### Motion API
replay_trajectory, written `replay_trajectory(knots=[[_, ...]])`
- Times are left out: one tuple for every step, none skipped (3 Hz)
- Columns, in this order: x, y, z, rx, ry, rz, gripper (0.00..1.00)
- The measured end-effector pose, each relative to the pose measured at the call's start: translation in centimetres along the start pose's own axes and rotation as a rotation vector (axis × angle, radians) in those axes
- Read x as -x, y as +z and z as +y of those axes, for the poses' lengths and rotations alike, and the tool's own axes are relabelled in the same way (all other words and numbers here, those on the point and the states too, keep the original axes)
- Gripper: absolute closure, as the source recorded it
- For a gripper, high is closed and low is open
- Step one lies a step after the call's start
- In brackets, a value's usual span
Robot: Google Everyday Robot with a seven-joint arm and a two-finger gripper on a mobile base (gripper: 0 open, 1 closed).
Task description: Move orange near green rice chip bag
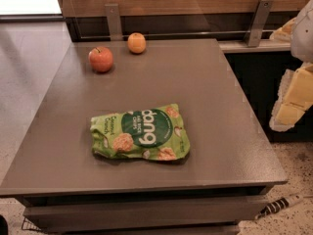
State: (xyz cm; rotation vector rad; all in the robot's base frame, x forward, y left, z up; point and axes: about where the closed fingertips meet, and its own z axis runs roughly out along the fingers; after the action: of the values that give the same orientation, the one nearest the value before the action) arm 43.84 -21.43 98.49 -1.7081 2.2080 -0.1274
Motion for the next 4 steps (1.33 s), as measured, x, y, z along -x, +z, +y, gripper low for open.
replay_trajectory(knots=[[0.0,0.0,0.0,0.000,0.000,0.000,0.00],[0.1,0.1,-0.3,-0.007,0.004,-0.010,0.00],[1.2,0.8,-3.7,-0.085,0.052,-0.129,0.00],[2.3,2.3,-8.6,-0.155,0.151,-0.336,0.00]])
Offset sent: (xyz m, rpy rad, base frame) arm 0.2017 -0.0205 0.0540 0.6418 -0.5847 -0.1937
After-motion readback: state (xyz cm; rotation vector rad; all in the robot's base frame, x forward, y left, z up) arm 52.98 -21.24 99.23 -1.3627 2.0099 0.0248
